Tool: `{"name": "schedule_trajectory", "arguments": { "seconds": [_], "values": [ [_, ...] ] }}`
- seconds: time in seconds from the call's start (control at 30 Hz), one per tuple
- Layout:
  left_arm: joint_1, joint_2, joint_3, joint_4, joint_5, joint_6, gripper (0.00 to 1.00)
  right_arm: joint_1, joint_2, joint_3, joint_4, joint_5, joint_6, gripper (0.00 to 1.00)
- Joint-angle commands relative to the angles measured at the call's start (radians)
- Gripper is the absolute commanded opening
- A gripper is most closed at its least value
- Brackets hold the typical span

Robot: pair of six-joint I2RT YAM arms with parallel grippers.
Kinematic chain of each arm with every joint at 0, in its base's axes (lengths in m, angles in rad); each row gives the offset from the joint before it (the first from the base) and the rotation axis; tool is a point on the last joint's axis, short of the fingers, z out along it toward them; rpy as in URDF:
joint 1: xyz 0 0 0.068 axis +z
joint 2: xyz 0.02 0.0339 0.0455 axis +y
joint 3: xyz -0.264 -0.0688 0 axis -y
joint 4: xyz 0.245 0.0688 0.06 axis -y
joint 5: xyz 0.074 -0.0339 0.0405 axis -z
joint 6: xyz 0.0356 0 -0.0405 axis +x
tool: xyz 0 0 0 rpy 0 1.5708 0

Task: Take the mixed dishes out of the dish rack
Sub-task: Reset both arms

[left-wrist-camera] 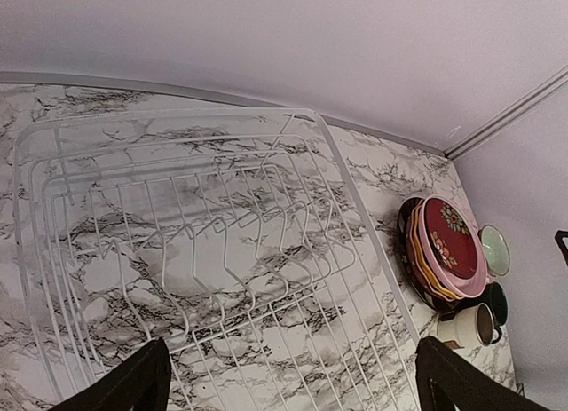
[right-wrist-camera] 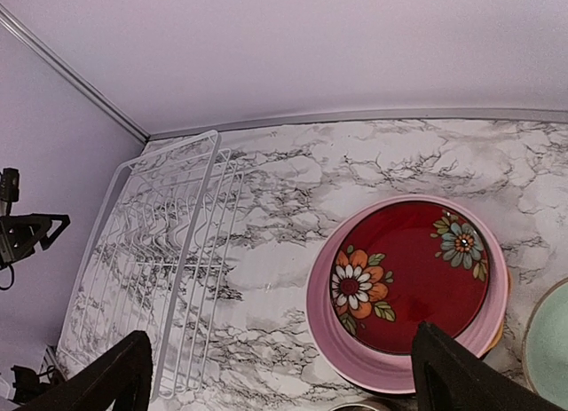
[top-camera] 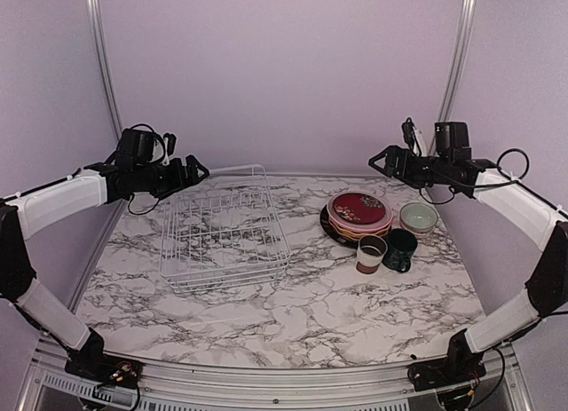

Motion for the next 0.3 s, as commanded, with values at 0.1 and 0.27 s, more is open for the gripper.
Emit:
{"name": "schedule_trajectory", "arguments": {
  "seconds": [0.1, 0.27],
  "values": [
    [0.009, -0.018, -0.009, 0.019, 0.019, 0.006, 0.99, -0.007, 0.019, 0.025, -0.032, 0.011, -0.001, 0.98],
    [0.009, -0.018, -0.009, 0.019, 0.021, 0.010, 0.99, -0.008, 0.017, 0.023, -0.032, 0.011, -0.007, 0.98]
  ]
}}
